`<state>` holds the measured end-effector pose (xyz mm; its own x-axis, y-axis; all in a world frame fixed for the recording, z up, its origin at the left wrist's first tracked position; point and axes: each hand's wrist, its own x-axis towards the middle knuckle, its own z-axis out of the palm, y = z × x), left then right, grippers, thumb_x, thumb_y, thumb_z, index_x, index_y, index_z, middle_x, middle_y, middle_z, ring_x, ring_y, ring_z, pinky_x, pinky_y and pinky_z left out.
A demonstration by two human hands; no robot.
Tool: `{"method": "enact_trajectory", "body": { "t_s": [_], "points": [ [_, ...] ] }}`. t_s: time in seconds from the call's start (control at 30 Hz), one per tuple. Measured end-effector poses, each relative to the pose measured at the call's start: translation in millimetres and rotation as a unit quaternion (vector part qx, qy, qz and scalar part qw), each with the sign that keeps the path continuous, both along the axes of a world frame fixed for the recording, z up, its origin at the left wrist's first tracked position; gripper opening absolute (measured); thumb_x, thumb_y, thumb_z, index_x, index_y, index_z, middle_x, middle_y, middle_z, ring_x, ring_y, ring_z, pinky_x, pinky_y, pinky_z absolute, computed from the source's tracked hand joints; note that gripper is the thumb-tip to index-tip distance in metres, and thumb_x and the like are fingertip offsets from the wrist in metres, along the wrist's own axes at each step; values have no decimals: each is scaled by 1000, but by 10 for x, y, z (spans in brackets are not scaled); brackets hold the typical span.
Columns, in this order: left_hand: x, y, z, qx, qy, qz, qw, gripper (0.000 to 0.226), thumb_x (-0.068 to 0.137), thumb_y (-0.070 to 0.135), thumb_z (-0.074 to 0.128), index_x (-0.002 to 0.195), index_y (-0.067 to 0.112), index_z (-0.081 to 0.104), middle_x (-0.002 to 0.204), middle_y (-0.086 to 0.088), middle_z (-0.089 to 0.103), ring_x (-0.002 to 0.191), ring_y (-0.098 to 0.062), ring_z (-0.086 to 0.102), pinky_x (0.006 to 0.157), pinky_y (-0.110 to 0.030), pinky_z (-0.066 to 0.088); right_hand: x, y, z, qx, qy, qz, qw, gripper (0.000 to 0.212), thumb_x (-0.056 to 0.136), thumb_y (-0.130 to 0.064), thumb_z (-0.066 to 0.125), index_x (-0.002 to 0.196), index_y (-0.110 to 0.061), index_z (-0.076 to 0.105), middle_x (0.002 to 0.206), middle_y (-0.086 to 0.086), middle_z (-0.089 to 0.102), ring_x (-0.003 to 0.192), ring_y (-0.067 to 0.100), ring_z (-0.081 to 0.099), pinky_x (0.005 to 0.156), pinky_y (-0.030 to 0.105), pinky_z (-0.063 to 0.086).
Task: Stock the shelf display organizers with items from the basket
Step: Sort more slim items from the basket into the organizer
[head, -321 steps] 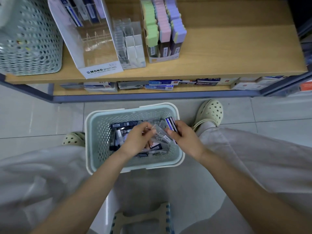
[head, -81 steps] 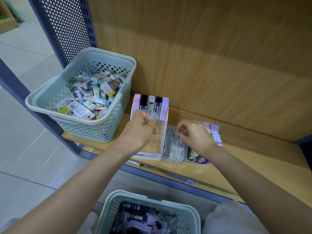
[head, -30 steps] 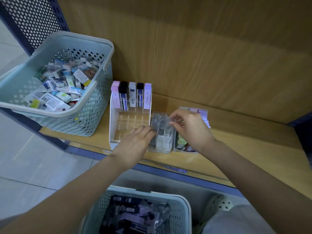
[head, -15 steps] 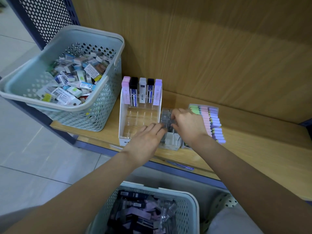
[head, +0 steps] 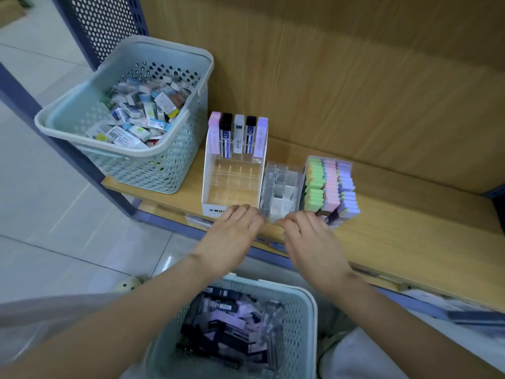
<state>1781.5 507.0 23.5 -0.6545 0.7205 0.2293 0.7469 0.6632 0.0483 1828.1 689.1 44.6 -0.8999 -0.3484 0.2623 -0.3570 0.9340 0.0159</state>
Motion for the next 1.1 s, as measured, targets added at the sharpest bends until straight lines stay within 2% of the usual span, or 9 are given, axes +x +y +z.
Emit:
{"method": "enact_trajectory", "body": {
  "t_s": [0.1,0.27,0.37,0.43,0.57,0.67,0.9,1.0,1.1],
  "points": [
    [400,-259,-255,-35,-53,-4,998,53,49,1,69,99,12,58,96,-5,59,91,-23,51,84,-31,33,389,-81,-299,-2,-70,20,997,56,52,-10,83,100,-15,55,88,2,59,79,20,55,73,27,37],
    [871,-588,-821,-106,-249,55,961,56,45,20,84,97,22,64,93,3,61,84,-15,57,78,-24,35,878,-318,-958,-60,-284,-55,955,60,48,-20,89,99,-24,58,89,-5,60,79,12,60,61,20,47],
    [1026,-696,-1144,-105,-351,96,925,41,88,20,56,128,20,46,126,-1,48,115,-18,44,97,-26,31,1009,-425,-1330,-87,-393,-105,909,45,92,-16,51,136,-17,39,135,2,43,124,17,43,99,24,35],
    [1097,-707,-1331,-89,-407,121,901,40,94,18,44,134,19,39,137,-1,41,124,-19,38,104,-27,28,1043,-469,-1523,-117,-434,-142,882,48,99,-19,37,145,-17,23,148,-1,29,135,19,31,110,26,24],
    [1157,-670,-1641,-69,-471,137,869,43,94,18,43,137,19,39,141,-1,42,129,-20,37,106,-30,30,1029,-472,-1767,-139,-464,-182,856,52,98,-17,39,147,-18,21,152,-2,23,137,19,26,111,26,21],
    [1125,-607,-1803,-89,-475,125,866,48,94,20,45,141,19,35,147,-1,36,134,-20,33,108,-31,28,1001,-467,-1889,-116,-448,-175,869,54,97,-14,39,148,-16,21,153,-2,21,138,20,21,113,26,13],
    [1157,-574,-1945,-115,-435,120,885,46,96,24,41,142,21,34,142,-1,35,132,-22,32,100,-33,28,965,-500,-2073,-86,-418,-196,883,47,87,-17,61,131,-20,47,134,4,42,121,26,36,104,33,30],
    [1225,-617,-1995,-124,-437,111,884,43,98,23,39,140,21,36,147,2,32,133,-20,32,100,-33,28,957,-495,-2086,-59,-419,-189,886,46,85,-21,64,127,-19,49,133,4,42,121,26,36,103,33,30],
    [1263,-634,-2011,-135,-447,103,878,50,99,25,37,147,22,23,153,4,23,137,-18,26,105,-32,26,969,-476,-2055,-45,-431,-175,884,54,83,-31,66,131,-19,45,134,3,40,123,24,33,105,31,26]
  ]
}}
